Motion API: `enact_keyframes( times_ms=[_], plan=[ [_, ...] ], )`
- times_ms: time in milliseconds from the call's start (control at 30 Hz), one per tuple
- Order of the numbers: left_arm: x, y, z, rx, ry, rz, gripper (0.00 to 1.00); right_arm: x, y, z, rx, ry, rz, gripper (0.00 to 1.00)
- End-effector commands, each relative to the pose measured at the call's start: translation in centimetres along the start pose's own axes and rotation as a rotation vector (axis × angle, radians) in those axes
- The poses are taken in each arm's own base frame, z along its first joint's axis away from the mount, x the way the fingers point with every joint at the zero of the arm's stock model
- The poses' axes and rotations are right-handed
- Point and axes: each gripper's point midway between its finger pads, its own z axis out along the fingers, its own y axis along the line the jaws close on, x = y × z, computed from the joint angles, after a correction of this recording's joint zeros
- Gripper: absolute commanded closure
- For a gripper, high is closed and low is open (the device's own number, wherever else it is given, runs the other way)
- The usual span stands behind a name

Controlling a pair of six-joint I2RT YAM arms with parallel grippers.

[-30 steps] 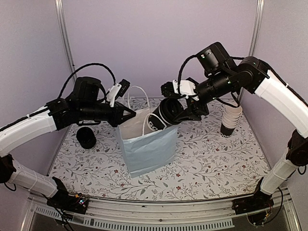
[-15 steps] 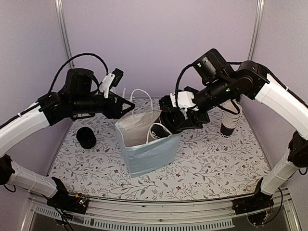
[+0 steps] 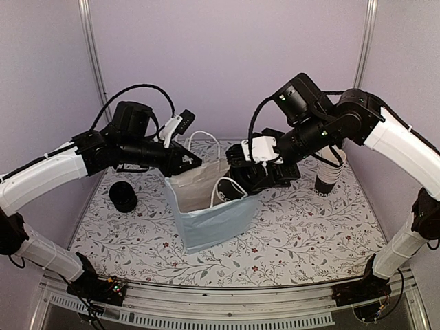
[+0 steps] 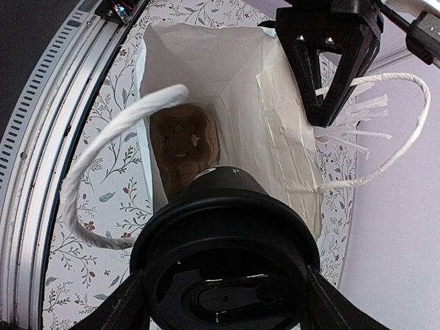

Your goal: Pack the takeout coffee

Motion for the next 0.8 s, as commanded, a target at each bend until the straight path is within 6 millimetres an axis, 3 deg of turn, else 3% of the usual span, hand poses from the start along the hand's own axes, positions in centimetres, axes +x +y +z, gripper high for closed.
enact_keyframes(
  times_ms=[0,100,567,767],
  plan=[
    [-0.2,-1.3,-0.4,0.073,-0.021,-0.005,0.94,-0.2,0.7,-1.2,0.012,0.008,-0.032,0.58],
    [-0.3,-2.0,-0.3,0.089,-0.024,-0.011,1.00,-0.4,1.0,-1.0,0.014,0.020,-0.046,0.58],
    [-0.1,-8.0,0.8,0.185,-0.020,0.016,1.00,0.0,1.4,-0.5,0.018,0.078,-0.066,0.59],
    [-0.7,-9.6,0.7,0.220,-0.041,0.003,1.00,0.1,3.6,-0.4,-0.059,0.093,-0.096,0.59]
  ],
)
